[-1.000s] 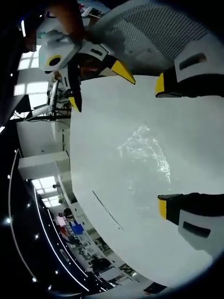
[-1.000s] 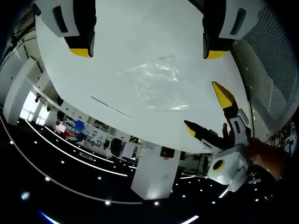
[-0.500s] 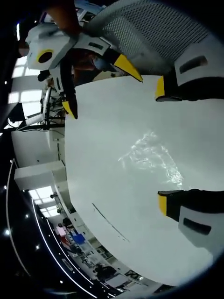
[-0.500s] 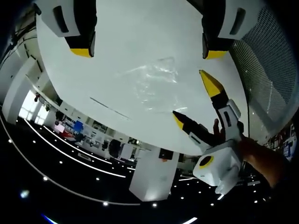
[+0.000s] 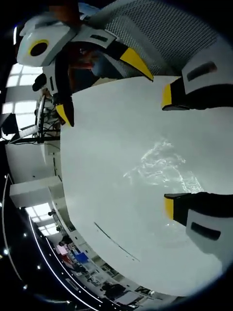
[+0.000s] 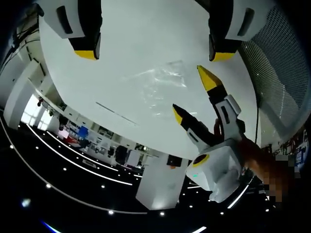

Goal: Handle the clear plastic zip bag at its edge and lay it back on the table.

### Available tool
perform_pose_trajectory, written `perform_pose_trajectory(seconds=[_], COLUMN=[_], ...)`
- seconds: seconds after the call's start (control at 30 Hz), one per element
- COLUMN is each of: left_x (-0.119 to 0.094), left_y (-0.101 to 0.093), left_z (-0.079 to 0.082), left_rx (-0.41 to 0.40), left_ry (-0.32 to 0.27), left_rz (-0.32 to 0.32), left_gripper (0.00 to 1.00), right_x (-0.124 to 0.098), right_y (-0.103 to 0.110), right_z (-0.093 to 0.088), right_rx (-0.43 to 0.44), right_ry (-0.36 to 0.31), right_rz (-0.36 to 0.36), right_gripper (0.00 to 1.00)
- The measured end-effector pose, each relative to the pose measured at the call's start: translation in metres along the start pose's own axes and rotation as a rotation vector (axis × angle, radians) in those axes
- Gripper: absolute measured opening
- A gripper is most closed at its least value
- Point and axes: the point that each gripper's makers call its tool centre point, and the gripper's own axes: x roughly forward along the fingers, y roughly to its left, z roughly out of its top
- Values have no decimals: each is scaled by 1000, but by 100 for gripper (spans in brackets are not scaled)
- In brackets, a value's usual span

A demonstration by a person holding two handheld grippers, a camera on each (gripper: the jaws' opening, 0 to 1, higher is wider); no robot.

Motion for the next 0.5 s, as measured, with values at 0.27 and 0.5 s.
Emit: perform_pose_trajectory(seconds=[0.27, 0.5], left_x=[14, 24], left_y=[3, -5], left_z=[-1, -4], left_rx=[-3, -53], left_ry=[48, 79], left_rz=[-20, -78], left_gripper=[52, 42], right_x=[-1, -1], right_y=[1, -1], right_z=[1, 0], right_rx=[0, 6], right_ry=[2, 4], right_rz=[3, -1], right_gripper=[92, 92])
